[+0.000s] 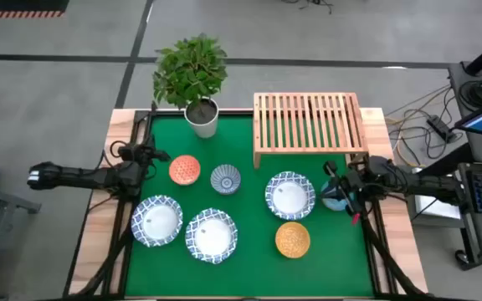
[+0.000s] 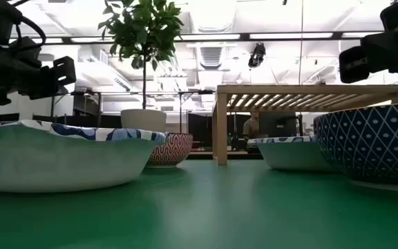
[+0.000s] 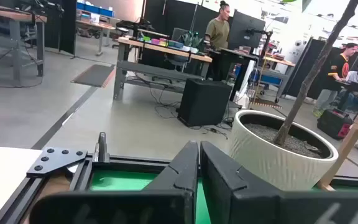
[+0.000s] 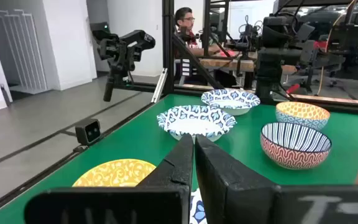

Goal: Place and stack bowls onto a shelf

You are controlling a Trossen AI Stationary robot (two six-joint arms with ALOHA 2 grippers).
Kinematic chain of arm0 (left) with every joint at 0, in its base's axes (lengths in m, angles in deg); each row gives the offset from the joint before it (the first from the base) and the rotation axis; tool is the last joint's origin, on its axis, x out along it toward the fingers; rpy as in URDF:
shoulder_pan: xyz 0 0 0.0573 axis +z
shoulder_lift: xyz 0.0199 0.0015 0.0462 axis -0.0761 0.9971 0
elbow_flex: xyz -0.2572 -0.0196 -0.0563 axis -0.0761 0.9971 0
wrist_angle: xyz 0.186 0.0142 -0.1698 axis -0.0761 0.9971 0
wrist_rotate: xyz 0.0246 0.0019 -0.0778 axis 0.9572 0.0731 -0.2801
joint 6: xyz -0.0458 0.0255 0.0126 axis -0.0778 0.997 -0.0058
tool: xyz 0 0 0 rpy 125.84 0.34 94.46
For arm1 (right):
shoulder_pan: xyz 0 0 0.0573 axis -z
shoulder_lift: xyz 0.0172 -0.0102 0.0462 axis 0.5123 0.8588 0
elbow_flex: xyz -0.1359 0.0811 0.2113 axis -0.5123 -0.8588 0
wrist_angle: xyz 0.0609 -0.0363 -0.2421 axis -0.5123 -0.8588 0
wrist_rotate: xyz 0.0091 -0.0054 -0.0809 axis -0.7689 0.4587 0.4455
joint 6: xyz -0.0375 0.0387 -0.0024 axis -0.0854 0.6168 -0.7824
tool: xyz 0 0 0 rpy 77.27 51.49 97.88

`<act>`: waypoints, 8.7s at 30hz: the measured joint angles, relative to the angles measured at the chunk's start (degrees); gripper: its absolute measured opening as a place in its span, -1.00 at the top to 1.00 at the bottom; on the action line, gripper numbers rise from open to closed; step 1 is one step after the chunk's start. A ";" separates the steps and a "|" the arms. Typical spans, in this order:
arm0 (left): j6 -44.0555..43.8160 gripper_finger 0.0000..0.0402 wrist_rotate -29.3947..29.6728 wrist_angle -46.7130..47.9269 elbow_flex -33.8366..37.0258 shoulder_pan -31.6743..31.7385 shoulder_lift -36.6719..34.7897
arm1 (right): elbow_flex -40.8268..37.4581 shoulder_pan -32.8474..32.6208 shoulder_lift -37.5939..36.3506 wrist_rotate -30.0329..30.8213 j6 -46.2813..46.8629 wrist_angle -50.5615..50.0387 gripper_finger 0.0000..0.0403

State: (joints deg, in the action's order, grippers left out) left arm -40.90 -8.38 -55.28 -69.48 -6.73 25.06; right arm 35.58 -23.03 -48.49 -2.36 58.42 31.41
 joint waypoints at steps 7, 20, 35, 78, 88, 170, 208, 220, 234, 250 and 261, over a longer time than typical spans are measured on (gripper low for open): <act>0.00 1.00 0.00 -0.01 0.00 0.00 0.01 | 0.00 -0.02 -0.02 0.00 0.00 0.02 0.95; 0.00 1.00 0.01 -0.01 0.00 0.01 0.02 | 0.00 -0.01 -0.01 0.00 0.00 0.00 0.95; 0.00 1.00 0.01 0.00 0.01 0.01 0.02 | -0.01 -0.01 -0.01 0.00 0.00 0.00 0.95; -3.28 1.00 -1.01 -0.35 0.02 0.01 0.02 | -0.22 -0.03 0.00 -0.08 -13.31 2.24 0.95; -28.02 1.00 -23.92 -3.37 0.04 0.06 0.65 | -0.15 -0.31 0.40 0.45 5.68 18.27 0.95; 8.55 0.18 -60.68 46.48 -72.37 -6.46 93.14 | 17.27 -0.28 0.64 14.84 7.87 -8.35 0.96; 22.09 0.99 -60.80 64.87 -94.63 -8.82 95.25 | 16.90 -0.28 0.66 14.88 7.58 -11.19 0.96; 39.08 0.99 -62.42 60.46 -111.12 0.94 95.25 | 16.90 -0.28 0.66 14.88 7.48 -11.33 0.96; 44.86 0.99 -74.37 40.50 -111.26 15.23 97.05 | 16.87 -0.28 0.66 14.88 7.76 -12.50 0.95; 46.31 0.96 -74.30 42.87 -115.83 16.25 106.92 | 16.85 -0.26 0.74 14.93 7.47 -12.79 0.96; 46.16 0.95 -74.12 56.40 -133.21 16.47 117.37 | 16.85 -0.26 0.74 14.93 7.47 -12.80 0.96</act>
State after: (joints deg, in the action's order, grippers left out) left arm 5.26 -82.49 1.12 -202.69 9.74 142.43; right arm 52.43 -23.29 -47.75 12.56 65.89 18.61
